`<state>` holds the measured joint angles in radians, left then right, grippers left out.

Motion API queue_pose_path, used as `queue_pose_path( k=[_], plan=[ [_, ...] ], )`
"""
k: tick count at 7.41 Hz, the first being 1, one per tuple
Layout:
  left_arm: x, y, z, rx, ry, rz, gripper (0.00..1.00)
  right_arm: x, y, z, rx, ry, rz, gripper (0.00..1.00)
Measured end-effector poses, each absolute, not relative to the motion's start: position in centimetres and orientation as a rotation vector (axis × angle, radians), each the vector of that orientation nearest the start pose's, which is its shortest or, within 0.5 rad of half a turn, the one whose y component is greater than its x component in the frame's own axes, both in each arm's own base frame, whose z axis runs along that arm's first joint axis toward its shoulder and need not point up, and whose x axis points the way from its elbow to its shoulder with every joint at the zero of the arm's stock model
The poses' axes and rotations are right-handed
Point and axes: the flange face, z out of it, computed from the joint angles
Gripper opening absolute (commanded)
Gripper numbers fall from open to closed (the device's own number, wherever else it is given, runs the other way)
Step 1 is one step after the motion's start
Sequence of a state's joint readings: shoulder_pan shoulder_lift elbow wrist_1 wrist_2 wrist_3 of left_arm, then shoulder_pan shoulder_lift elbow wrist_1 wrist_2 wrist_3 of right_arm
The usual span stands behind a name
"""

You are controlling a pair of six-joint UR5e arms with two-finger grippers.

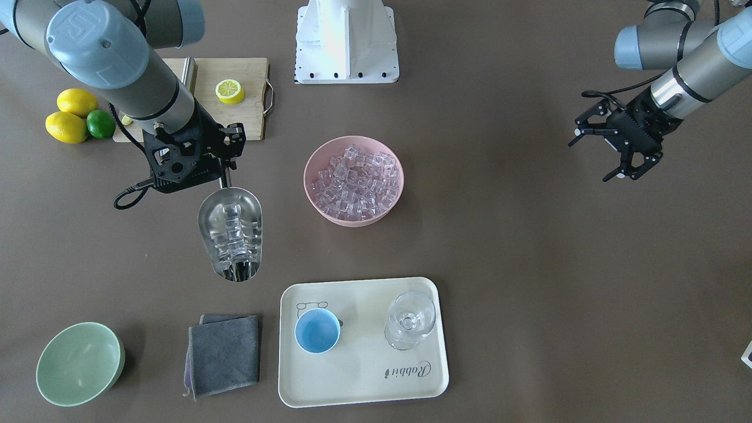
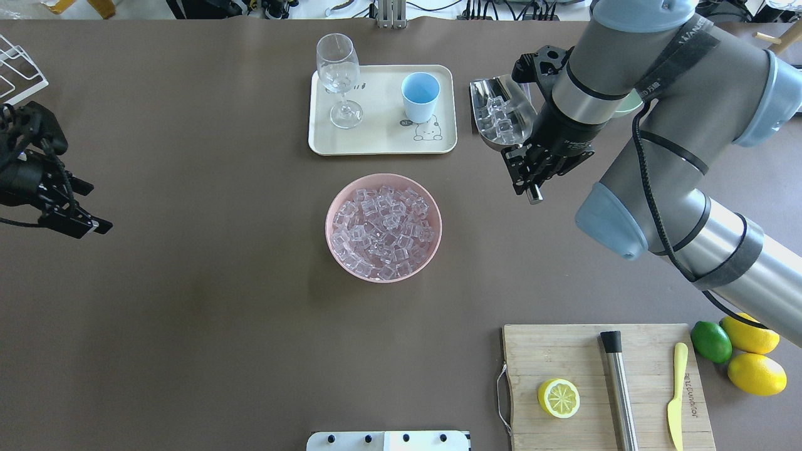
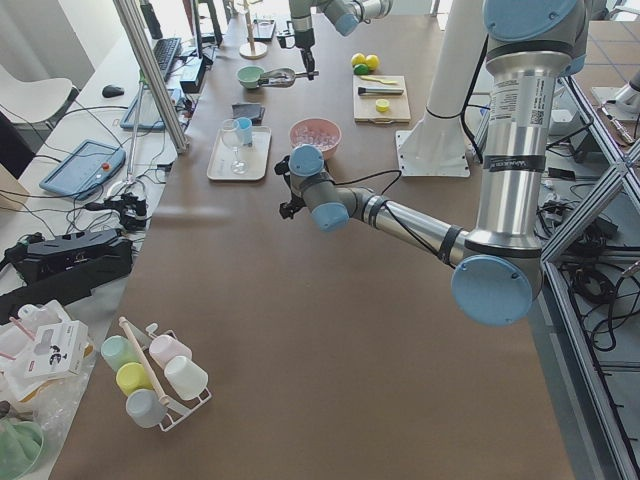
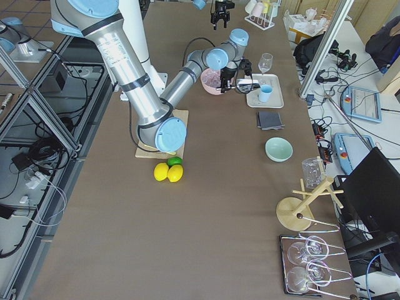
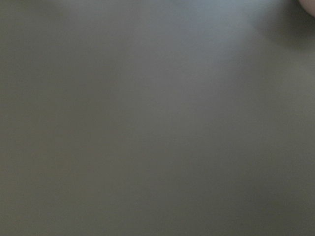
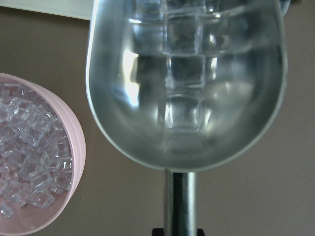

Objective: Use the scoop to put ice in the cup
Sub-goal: 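Carry the scoop to the light-blue cup on the tray while the left arm withdraws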

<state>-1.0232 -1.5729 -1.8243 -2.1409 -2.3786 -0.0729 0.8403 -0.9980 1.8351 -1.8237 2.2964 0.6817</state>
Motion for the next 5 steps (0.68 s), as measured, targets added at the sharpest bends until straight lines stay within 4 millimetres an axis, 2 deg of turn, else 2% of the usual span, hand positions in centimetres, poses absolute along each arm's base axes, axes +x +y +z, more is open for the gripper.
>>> queue_pose_path(
  k=[3, 5],
  plan=[
    [15.0, -46.5, 51.2, 0.324, 0.939, 0.605, 0.98, -39.6, -53.3, 23.1, -0.205, -0.969, -0.251, 0.00],
    [9.8, -47.2, 55.9, 0.247, 0.877, 0.599, 0.98, -41.7, -55.1, 21.4, -0.296, -0.987, -0.243, 0.00]
  ],
)
